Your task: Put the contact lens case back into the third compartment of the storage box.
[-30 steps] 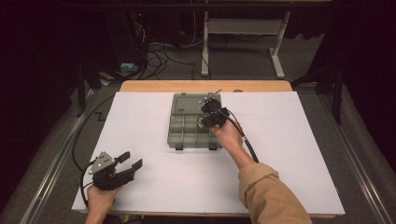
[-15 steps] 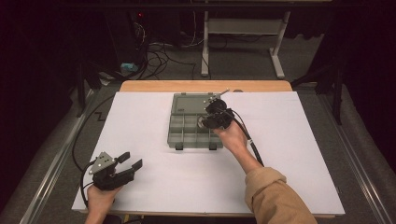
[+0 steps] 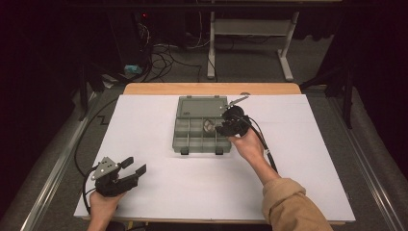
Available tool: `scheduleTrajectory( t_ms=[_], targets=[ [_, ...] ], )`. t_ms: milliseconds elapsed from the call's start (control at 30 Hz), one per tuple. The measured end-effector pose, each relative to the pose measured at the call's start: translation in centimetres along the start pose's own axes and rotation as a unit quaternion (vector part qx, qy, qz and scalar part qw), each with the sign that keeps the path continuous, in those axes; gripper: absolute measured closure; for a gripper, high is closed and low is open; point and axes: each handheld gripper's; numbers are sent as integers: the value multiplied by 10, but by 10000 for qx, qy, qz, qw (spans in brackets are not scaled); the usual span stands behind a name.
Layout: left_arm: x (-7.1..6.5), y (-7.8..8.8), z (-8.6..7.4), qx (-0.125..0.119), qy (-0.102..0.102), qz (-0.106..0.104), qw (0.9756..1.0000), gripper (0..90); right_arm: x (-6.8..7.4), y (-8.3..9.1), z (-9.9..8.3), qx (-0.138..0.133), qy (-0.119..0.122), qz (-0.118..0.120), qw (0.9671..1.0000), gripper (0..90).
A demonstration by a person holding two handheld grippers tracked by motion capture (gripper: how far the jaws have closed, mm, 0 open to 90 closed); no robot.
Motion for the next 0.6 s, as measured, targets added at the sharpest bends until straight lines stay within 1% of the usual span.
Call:
scheduleTrajectory(
  t_ms=[433, 600],
  targets=[
    [0, 0, 0, 0, 7, 11, 10000, 374, -7, 8, -12, -40, -60, 25, 10000, 633],
    [0, 0, 0, 0, 10, 9, 10000, 374, -13, 10, -17, -50, -183, 30, 9998, 632]
  ],
)
Point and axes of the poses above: each handheld gripper's, and its own axes: y roughly backward along the jaws, z roughly out of its top, x roughly to its left, and after that the axes turned 6 degrees about z, right-handed
